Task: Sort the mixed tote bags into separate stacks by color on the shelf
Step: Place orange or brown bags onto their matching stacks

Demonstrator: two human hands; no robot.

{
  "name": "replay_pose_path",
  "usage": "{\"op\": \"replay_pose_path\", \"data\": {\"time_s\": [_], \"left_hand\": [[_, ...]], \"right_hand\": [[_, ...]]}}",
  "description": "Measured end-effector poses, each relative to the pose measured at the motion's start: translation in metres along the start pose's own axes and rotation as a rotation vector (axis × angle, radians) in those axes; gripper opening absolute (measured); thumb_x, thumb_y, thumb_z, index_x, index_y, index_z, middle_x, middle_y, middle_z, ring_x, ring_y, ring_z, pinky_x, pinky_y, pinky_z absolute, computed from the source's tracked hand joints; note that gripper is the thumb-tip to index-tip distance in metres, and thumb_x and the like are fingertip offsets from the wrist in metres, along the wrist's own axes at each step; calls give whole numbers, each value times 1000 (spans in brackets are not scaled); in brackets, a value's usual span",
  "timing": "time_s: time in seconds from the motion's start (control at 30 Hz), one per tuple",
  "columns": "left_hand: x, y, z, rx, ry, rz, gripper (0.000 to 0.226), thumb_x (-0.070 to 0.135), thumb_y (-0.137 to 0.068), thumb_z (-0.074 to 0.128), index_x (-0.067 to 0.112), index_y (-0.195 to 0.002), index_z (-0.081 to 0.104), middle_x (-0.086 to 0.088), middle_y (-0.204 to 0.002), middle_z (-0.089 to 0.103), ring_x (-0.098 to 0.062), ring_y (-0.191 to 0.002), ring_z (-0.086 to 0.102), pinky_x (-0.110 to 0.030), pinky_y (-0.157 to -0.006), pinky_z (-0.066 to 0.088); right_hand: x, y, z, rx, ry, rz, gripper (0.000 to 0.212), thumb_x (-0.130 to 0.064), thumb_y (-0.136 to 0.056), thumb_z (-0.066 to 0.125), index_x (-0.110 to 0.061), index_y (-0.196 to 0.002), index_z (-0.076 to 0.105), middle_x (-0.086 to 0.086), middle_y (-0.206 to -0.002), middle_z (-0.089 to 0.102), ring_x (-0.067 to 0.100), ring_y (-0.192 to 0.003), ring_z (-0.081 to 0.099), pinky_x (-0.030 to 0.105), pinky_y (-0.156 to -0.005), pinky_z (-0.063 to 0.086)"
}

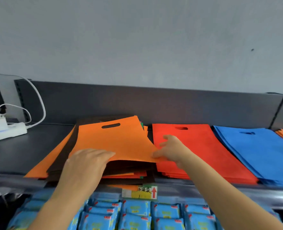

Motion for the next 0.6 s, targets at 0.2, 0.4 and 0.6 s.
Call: {"op": "replay_pose_path", "data": {"time_s": [0.2, 0.4, 0.6], "left_hand": [[63, -7, 10, -59, -33, 39, 54, 4, -36, 92, 31, -81, 77, 15, -75, 72, -12, -62, 69, -29, -40, 51], [156, -28, 24, -128, 124, -37, 54, -1, -57, 83, 37, -94, 74, 16, -88, 72, -14, -74, 70, -26, -44, 50], [307, -52, 52, -113, 285, 137, 64, -12, -54, 78, 34, -99, 73, 16, -94, 71, -10, -84, 69, -27, -53, 54]], "right_hand": [[30, 20, -83, 242, 25, -105, 61, 3, -64, 80, -6, -121, 60, 10, -111, 66, 18, -90, 62, 32, -76, 55], [78, 58, -205, 489, -7, -253, 38, 5, -73, 64, -20, -101, 70, -3, -98, 68, 10, -92, 63, 33, -76, 57], [162, 96, -342, 605, -102, -248, 30, 2, -77, 67, -20, -97, 69, -6, -86, 64, 3, -81, 59, 17, -70, 50]]}}
Point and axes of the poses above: each hand's wrist, its own y-axis away from the middle knuckle, its own z-axis out of the palm, x = y × z, the point moved 9 cm from there along -y, towards the middle knuckle
